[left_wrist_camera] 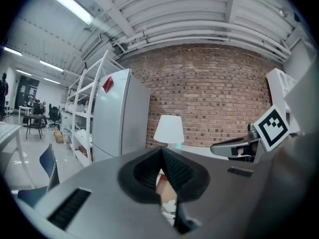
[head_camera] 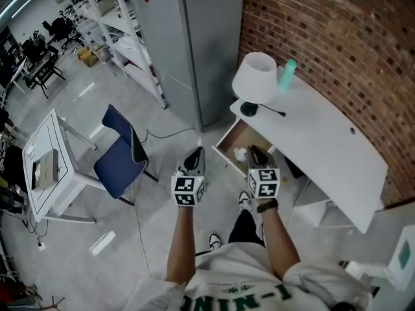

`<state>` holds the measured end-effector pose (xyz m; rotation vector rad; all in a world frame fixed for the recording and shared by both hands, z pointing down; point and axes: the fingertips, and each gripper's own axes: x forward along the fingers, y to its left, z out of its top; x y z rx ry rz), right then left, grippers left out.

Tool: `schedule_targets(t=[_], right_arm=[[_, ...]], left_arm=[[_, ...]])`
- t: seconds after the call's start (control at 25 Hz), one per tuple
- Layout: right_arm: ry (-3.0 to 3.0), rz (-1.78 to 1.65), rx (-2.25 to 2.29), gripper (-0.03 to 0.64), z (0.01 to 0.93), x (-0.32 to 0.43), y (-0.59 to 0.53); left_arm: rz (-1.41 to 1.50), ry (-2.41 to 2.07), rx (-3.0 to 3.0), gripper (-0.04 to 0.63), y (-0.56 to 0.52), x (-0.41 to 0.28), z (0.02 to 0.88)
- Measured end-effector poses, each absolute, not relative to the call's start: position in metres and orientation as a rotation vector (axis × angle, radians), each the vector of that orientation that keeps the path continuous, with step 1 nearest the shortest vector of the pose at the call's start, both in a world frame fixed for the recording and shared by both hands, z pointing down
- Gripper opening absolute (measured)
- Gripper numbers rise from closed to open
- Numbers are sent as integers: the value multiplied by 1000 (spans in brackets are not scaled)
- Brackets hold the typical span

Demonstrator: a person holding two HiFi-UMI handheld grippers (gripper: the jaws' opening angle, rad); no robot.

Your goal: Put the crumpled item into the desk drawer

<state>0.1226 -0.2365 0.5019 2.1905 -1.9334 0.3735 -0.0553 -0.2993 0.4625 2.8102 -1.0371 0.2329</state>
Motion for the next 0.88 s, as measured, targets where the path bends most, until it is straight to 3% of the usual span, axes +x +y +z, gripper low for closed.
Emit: schedule_targets(t=[0.44, 0.88], right_arm=[[-2035, 114, 2250, 13, 415, 92, -215], [-2057, 133, 2274, 3, 410, 78, -195]], left_arm=[[148, -1097, 2888, -5, -269, -83, 410], [25, -1125, 2906, -5, -254, -95, 377]])
